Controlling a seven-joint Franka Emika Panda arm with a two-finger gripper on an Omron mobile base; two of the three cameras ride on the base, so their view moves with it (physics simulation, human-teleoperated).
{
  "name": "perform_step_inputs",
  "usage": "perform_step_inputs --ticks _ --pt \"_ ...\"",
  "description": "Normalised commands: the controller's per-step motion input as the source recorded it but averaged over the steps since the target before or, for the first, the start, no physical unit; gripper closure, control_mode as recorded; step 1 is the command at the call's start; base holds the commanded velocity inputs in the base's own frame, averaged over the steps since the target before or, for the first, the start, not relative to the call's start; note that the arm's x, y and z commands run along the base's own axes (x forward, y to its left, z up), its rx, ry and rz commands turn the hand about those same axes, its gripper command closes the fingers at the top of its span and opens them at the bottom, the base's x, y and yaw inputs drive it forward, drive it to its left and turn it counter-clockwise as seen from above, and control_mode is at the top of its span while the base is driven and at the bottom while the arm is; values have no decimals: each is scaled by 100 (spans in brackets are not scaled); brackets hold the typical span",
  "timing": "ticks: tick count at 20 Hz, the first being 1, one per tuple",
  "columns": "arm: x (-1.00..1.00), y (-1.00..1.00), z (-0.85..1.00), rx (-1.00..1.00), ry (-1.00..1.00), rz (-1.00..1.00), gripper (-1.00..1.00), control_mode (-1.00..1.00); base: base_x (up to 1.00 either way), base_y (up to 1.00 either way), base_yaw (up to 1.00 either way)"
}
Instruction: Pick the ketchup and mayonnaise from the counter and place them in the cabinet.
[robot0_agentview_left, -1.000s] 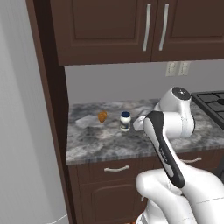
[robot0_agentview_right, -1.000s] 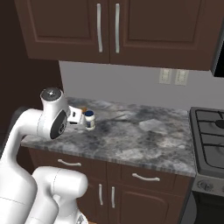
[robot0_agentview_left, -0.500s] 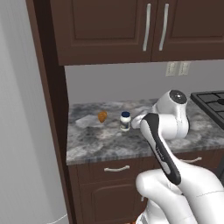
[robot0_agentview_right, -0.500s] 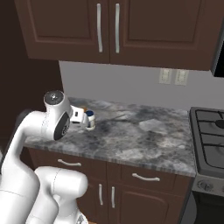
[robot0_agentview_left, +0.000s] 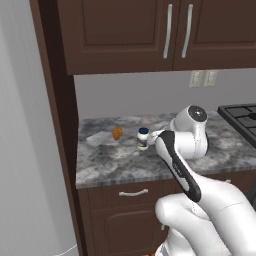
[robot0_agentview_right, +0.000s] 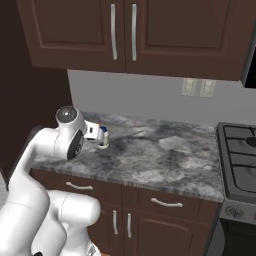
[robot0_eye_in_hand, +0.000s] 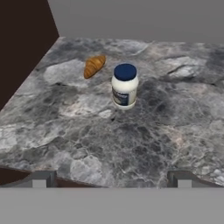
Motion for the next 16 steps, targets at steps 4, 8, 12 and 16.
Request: perform_step_inputs --ticks 4,8,12,16 --pt "43 0 -11 0 0 0 -100 -100 0 0 0" --pt "37 0 -11 0 0 0 -100 -100 0 0 0" --pt "25 4 -22 0 0 0 -100 -100 0 0 0" --pt "15 7 -28 0 0 0 -100 -100 0 0 0"
